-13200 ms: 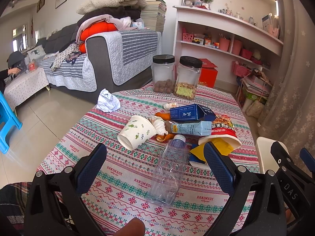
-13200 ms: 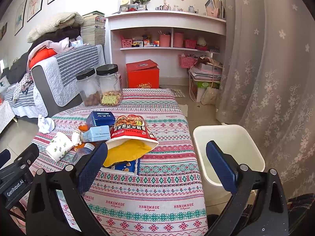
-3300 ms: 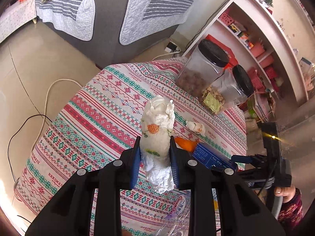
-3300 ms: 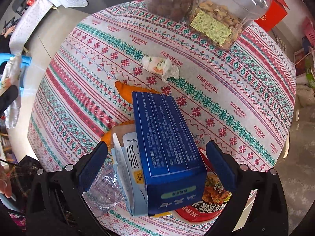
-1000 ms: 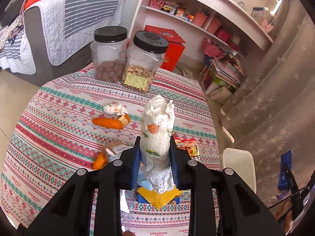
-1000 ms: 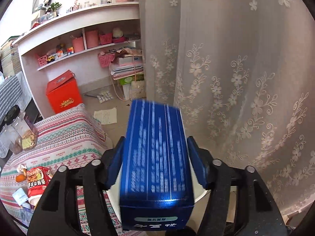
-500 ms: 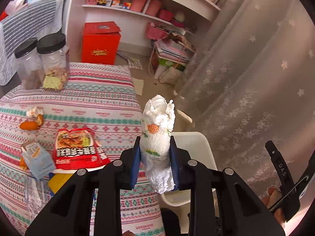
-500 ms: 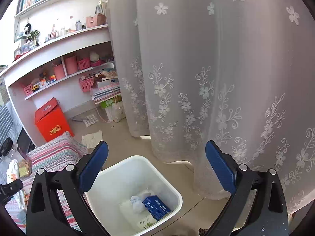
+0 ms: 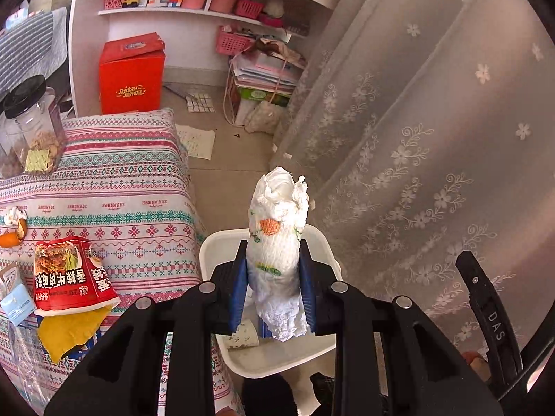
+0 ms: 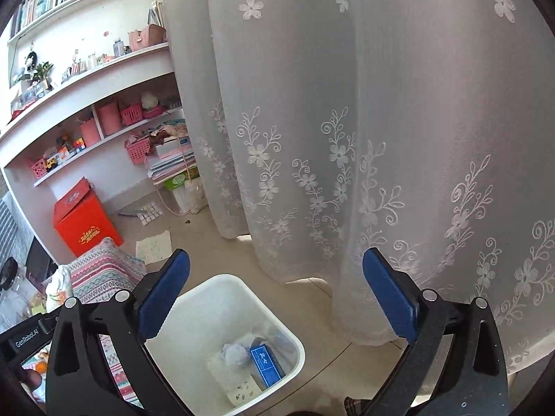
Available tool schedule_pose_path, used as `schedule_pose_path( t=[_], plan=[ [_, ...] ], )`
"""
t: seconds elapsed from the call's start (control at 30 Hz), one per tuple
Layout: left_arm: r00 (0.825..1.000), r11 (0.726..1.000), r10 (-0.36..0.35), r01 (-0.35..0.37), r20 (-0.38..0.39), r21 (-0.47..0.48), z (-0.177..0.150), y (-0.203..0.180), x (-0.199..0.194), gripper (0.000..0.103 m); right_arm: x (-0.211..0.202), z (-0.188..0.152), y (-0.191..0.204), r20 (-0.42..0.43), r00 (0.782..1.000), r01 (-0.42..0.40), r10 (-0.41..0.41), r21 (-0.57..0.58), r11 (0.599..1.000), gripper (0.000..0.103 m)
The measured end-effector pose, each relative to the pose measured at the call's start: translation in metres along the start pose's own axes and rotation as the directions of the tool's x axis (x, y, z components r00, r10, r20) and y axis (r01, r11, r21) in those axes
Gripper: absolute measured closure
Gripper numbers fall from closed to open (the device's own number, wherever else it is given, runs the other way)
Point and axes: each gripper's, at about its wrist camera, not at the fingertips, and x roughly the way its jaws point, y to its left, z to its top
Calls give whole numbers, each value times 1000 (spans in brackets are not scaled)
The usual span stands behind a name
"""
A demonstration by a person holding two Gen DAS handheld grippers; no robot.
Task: Collect trash
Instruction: 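Drop the blue box and tissue bundle into the white bin with both grippers, then grasp the plastic water bottle with the left gripper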
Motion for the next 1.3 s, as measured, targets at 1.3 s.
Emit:
schedule_pose_path(
  t=[1.3],
  plan=[
    [870,848,438,-483,-226,-220,-68,259,-107,36,-15,-54,152,-260,933,-320,247,-295,900,7]
  ],
)
